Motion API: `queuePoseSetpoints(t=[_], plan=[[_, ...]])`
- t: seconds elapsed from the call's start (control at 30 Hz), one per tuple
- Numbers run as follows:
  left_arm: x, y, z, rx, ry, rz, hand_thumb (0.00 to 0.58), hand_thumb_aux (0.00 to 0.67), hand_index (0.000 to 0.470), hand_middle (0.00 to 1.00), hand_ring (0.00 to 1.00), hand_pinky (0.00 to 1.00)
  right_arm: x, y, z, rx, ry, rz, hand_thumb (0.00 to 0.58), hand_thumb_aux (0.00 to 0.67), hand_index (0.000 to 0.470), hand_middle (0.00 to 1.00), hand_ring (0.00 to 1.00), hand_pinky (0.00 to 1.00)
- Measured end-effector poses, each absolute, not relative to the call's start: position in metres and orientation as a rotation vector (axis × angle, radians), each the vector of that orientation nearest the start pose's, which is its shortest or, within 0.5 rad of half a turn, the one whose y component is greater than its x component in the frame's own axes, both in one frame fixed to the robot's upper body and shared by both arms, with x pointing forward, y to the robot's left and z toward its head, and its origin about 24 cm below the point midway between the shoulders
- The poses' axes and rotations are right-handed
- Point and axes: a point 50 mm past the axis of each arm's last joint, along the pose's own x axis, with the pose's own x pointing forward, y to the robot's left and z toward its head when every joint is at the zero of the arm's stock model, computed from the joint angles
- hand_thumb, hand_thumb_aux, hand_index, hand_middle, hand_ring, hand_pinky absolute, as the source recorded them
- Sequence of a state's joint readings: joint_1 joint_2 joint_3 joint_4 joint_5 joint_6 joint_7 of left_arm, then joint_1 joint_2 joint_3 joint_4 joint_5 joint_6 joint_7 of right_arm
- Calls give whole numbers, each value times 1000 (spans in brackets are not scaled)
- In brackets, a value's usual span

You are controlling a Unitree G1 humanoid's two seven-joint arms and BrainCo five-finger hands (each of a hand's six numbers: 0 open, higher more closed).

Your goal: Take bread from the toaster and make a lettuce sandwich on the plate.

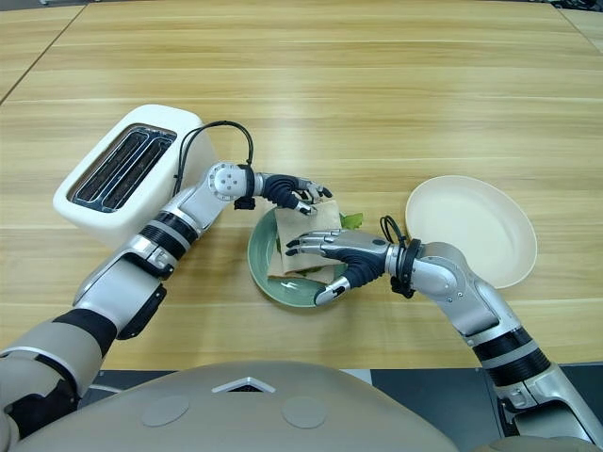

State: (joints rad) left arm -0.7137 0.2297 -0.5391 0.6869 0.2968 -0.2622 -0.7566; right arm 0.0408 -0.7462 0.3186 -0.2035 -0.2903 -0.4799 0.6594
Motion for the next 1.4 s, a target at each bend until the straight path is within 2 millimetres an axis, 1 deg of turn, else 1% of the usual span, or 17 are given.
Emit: queuePoseSetpoints(t=[0.1, 0.17, 0.23, 0.27, 0.3, 0.33, 0.37, 0.4, 0.43, 0.6, 0.7, 0.8, 0.9, 1.0, 1.17, 1.33, 1.4], plan=[[332, 51, 62, 872, -3, -1151, 0, 0, 0, 0, 0, 0, 198, -153, 68, -1074, -213, 1202, 0, 0, 0, 0, 0, 0], [350, 52, 90, 834, -132, -960, 0, 0, 0, 0, 0, 0, 198, -153, 68, -1078, -210, 1201, 0, 0, 0, 0, 0, 0], [366, 56, 138, 770, -324, -731, 0, 0, 0, 0, 0, 0, 198, -153, 68, -1077, -214, 1199, 0, 0, 0, 0, 0, 0], [367, 60, 153, 742, -387, -675, 0, 0, 0, 0, 0, 0, 199, -152, 68, -1076, -217, 1196, 0, 0, 0, 0, 0, 0], [365, 65, 168, 700, -450, -626, 0, 0, 0, 0, 0, 0, 201, -151, 69, -1073, -223, 1189, 0, 0, 0, 67, 67, 67], [359, 71, 181, 644, -511, -585, 0, 0, 0, 0, 0, 0, 203, -151, 70, -1063, -231, 1170, 0, 0, 0, 416, 416, 416], [355, 77, 186, 622, -528, -567, 395, 292, 205, 871, 871, 871, 205, -151, 70, -1046, -238, 1156, 438, 339, 238, 906, 906, 906], [344, 86, 185, 569, -541, -551, 580, 670, 470, 1000, 1000, 1000, 209, -150, 75, -1002, -269, 1115, 511, 439, 308, 1000, 1000, 1000], [332, 91, 182, 522, -543, -561, 580, 670, 470, 1000, 1000, 1000, 212, -149, 81, -950, -304, 1080, 580, 667, 468, 1000, 1000, 1000], [265, 111, 160, 378, -485, -786, 580, 670, 470, 1000, 1000, 1000, 217, -153, 117, -700, -452, 994, 580, 670, 470, 1000, 1000, 1000], [227, 125, 135, 458, -359, -1025, 580, 670, 470, 1000, 1000, 1000, 207, -155, 126, -610, -473, 1051, 580, 670, 470, 1000, 1000, 1000], [197, 133, 111, 549, -253, -1233, 580, 670, 470, 1000, 1000, 1000, 192, -152, 114, -589, -382, 1192, 580, 670, 470, 1000, 1000, 1000], [169, 138, 85, 624, -113, -1401, 580, 670, 470, 1000, 1000, 1000, 170, -151, 86, -616, -199, 1407, 580, 670, 470, 1000, 1000, 1000], [161, 142, 73, 681, -29, -1447, 580, 670, 470, 1000, 1000, 1000, 151, -154, 62, -697, -28, 1541, 580, 670, 470, 1000, 1000, 1000], [157, 143, 53, 729, 74, -1469, 580, 670, 470, 1000, 1000, 1000, 144, -153, 39, -841, 87, 1591, 580, 670, 470, 1000, 1000, 1000], [154, 140, 32, 705, 142, -1487, 580, 670, 470, 1000, 1000, 1000, 159, -147, 38, -939, 26, 1486, 580, 670, 470, 1000, 1000, 1000], [161, 138, 30, 693, 129, -1461, 580, 670, 470, 1000, 1000, 1000, 167, -146, 37, -961, 4, 1444, 580, 670, 470, 1000, 1000, 1000]])
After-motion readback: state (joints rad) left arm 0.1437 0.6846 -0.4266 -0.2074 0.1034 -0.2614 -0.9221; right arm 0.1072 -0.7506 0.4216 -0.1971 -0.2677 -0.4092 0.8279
